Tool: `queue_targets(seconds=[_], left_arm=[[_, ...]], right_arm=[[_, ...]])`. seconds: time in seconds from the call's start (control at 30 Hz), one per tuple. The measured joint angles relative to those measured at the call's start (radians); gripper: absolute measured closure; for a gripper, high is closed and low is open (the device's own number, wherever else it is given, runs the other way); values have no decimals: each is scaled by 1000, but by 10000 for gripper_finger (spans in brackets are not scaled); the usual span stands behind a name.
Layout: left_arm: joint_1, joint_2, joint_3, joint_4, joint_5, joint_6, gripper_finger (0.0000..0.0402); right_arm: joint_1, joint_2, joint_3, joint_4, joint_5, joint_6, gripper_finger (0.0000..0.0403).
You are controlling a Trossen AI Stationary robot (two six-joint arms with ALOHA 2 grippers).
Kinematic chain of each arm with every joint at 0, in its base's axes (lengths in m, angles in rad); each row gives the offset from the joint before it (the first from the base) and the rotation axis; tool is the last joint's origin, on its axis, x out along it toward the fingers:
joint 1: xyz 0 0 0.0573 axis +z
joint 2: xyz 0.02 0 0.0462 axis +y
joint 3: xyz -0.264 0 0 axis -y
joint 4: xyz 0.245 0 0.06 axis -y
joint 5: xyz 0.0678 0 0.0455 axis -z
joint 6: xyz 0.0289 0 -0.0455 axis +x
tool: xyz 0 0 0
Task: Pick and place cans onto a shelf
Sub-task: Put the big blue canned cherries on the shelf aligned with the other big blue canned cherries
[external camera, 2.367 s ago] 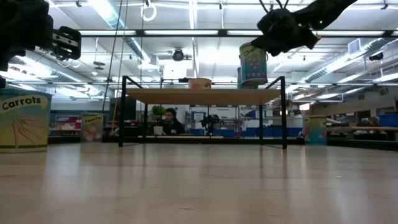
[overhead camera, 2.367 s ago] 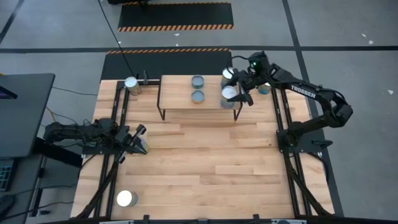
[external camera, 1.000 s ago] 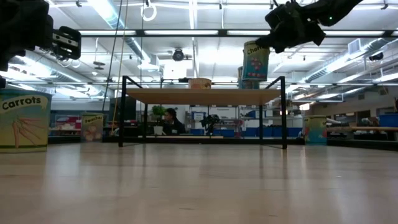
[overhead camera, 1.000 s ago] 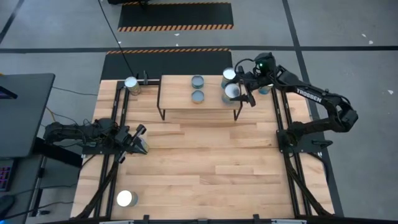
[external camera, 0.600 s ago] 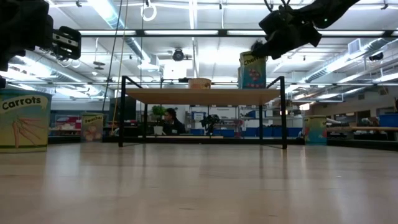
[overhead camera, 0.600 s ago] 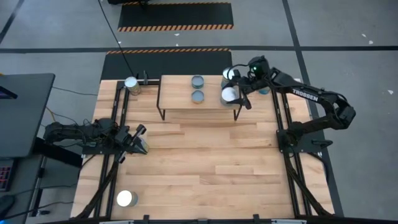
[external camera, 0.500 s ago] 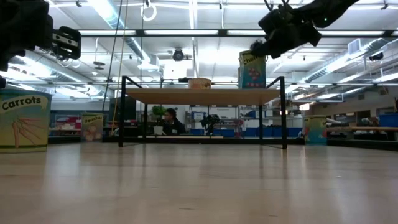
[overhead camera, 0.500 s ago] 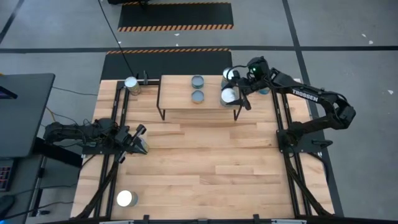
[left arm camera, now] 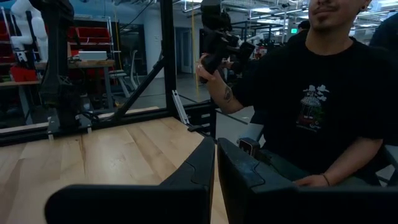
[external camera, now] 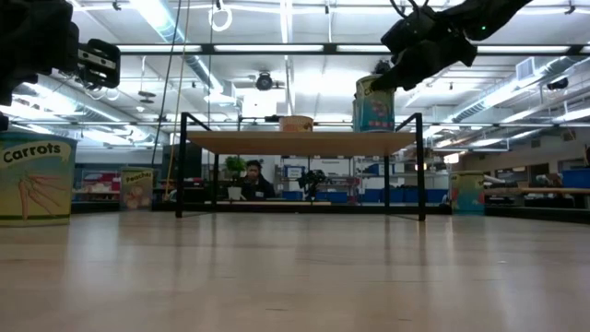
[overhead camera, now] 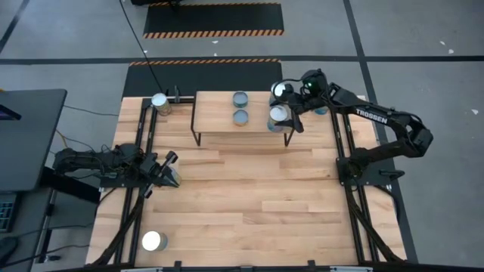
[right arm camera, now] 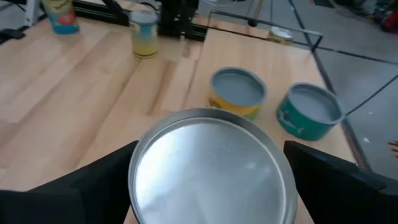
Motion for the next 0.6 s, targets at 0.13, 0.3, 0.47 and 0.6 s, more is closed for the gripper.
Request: queue_targets(seconds=[0.13, 0.3, 0.47, 0.6], left_arm=[[0, 0, 0, 0, 0, 0, 374], [0, 0, 0, 0, 0, 0, 374], [0, 0, 0, 0, 0, 0, 374], [0, 0, 0, 0, 0, 0, 374]], right_arm=[[1, -30, 0, 4, 26, 0, 5], [1, -75, 1, -13, 76, 1, 6], [22, -109, 1, -18, 97, 57, 9], [66, -139, 1, -10, 176, 140, 10]])
